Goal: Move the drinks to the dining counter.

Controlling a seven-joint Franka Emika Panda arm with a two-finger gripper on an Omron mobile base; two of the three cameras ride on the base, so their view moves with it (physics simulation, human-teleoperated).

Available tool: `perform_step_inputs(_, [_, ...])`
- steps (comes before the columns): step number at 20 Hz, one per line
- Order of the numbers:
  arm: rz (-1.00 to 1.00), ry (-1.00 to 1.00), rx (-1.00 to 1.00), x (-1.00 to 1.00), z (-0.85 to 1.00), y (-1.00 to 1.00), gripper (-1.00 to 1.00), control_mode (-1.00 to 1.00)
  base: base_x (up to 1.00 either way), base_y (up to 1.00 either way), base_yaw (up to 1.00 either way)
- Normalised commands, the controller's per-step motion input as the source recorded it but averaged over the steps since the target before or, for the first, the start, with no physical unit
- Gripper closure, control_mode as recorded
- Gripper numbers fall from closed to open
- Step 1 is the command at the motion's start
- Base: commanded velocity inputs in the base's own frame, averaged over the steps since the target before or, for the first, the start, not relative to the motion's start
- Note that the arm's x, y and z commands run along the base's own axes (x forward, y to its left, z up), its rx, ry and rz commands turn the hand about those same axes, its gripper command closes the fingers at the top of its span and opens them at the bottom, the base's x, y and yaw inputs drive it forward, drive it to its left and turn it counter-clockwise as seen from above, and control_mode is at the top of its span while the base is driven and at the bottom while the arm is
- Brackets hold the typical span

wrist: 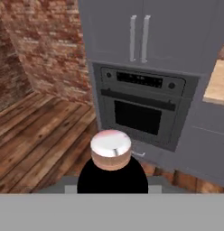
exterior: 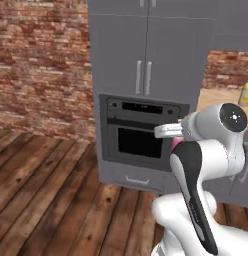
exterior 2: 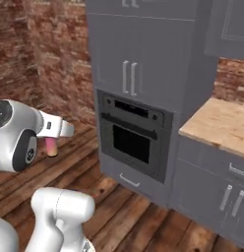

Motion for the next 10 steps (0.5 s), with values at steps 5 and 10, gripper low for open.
perform_step_inputs(5, [0.00, 0.00, 0.00, 0.00, 0.00, 0.00, 1.00, 1.00, -0.03, 0.24, 1.00])
perform_step_inputs(10, [0.00, 0.00, 0.00, 0.00, 0.00, 0.00, 1.00, 1.00, 0.00, 0.09, 1.00])
